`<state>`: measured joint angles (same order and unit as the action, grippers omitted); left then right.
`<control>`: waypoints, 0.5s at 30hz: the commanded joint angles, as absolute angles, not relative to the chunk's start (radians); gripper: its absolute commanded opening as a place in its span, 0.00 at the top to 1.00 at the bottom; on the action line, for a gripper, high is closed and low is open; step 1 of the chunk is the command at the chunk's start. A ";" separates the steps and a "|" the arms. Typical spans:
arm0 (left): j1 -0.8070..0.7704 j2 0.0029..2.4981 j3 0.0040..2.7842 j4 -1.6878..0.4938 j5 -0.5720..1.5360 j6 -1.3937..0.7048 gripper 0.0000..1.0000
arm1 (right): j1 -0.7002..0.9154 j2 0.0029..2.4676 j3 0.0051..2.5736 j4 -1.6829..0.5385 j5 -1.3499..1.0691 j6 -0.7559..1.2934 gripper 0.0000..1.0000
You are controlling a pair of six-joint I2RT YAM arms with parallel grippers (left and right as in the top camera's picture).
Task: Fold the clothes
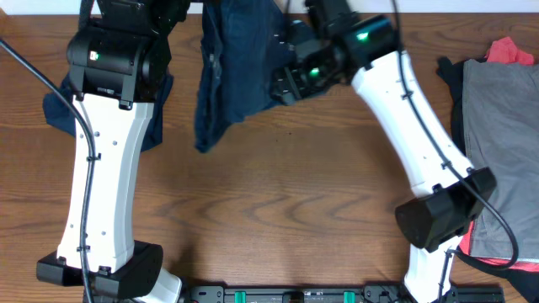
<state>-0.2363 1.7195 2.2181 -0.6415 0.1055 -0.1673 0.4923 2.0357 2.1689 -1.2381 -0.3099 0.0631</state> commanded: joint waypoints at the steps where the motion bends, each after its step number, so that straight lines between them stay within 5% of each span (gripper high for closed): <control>1: -0.233 1.664 2.230 -0.611 0.012 -0.227 0.94 | 0.559 2.027 2.163 -1.193 -0.194 0.204 0.18; 15: -0.233 1.576 2.230 -0.585 -0.046 -0.302 0.94 | 0.727 2.027 2.063 -0.913 0.090 0.454 0.18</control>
